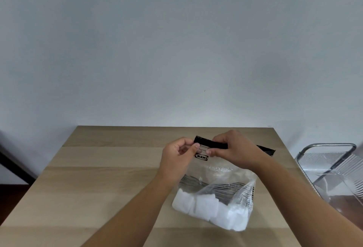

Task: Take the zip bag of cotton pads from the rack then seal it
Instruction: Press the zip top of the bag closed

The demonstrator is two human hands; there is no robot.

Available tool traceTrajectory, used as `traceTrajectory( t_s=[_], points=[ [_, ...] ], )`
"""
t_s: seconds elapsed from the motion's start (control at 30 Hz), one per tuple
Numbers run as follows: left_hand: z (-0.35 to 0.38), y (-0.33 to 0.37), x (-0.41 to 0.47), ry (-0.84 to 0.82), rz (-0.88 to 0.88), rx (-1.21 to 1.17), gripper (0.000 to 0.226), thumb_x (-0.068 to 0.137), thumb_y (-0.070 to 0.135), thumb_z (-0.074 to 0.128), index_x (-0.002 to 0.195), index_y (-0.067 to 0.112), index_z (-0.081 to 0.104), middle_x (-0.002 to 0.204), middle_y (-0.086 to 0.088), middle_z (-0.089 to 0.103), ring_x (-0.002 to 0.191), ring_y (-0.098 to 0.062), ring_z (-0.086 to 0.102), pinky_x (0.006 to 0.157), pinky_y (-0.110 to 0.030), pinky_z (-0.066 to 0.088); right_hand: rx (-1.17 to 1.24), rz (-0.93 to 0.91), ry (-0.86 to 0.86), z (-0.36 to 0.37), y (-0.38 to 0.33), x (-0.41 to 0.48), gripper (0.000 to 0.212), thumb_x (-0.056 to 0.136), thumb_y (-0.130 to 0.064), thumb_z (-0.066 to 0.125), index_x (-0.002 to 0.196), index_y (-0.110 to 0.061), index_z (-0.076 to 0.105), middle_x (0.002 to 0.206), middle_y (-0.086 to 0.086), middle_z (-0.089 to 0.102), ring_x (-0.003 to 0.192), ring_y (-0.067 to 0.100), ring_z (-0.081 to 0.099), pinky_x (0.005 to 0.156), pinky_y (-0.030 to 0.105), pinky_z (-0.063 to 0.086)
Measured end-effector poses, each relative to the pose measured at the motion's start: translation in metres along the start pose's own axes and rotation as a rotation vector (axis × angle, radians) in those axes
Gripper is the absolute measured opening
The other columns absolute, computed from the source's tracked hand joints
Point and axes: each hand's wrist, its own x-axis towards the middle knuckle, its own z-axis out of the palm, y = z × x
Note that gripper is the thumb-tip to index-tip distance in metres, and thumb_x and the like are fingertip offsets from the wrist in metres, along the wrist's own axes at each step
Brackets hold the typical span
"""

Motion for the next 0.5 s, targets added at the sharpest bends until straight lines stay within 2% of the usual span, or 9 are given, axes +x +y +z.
traceTrajectory(
  t_s=[0.1,0.17,0.23,0.3,0.43,0.5],
  points=[
    [0.0,0.002,-0.002,-0.029,-0.002,0.001,0.011,0.079,0.012,0.071,0.078,0.023,0.072,0.072,0.005,0.071,0.071,-0.008,0.062,0.071,-0.021,0.051,-0.014,-0.006,0.011,0.001,-0.002,0.001,0.023,0.077,-0.033,0.072,0.064,-0.015,0.069,0.049,-0.006,0.054,0.042,0.004,0.039,0.042,0.016,0.029],
    [0.001,0.004,-0.003,-0.057,-0.009,-0.012,0.012,0.078,0.013,0.071,0.074,0.025,0.073,0.065,0.01,0.068,0.065,-0.004,0.058,0.065,-0.016,0.048,-0.029,-0.02,0.012,0.002,-0.004,0.001,0.022,0.078,-0.03,0.071,0.064,-0.013,0.069,0.049,-0.006,0.054,0.041,0.004,0.04,0.042,0.016,0.03],
    [0.001,0.005,-0.003,-0.059,-0.024,-0.017,0.015,0.079,0.013,0.071,0.069,0.025,0.072,0.061,0.011,0.064,0.062,-0.006,0.055,0.062,-0.018,0.045,-0.056,-0.033,0.008,0.004,-0.006,0.002,0.022,0.079,-0.029,0.07,0.064,-0.013,0.068,0.051,-0.006,0.056,0.042,0.003,0.042,0.044,0.017,0.031],
    [0.0,0.005,-0.001,-0.039,-0.037,0.001,0.016,0.078,0.013,0.071,0.066,0.023,0.071,0.062,0.005,0.062,0.064,-0.011,0.053,0.065,-0.025,0.043,-0.05,-0.036,0.009,0.006,-0.006,0.002,0.023,0.079,-0.03,0.07,0.064,-0.013,0.068,0.053,-0.003,0.059,0.042,0.004,0.041,0.044,0.018,0.029],
    [-0.004,0.005,0.001,-0.017,-0.059,0.003,0.016,0.078,0.013,0.071,0.064,0.02,0.07,0.068,-0.006,0.064,0.068,-0.017,0.054,0.069,-0.034,0.043,-0.022,0.022,-0.037,0.0,-0.001,0.002,0.021,0.071,-0.038,0.077,0.065,-0.019,0.07,0.045,-0.008,0.045,0.042,0.005,0.034,0.044,0.019,0.026],
    [-0.008,0.005,0.003,0.005,-0.076,-0.017,0.015,0.078,0.013,0.071,0.064,0.019,0.071,0.071,-0.009,0.066,0.07,-0.019,0.056,0.071,-0.036,0.045,-0.045,0.059,-0.04,-0.004,0.003,0.002,0.022,0.068,-0.037,0.079,0.058,-0.022,0.066,0.045,-0.009,0.043,0.045,0.007,0.034,0.048,0.024,0.028]
  ],
)
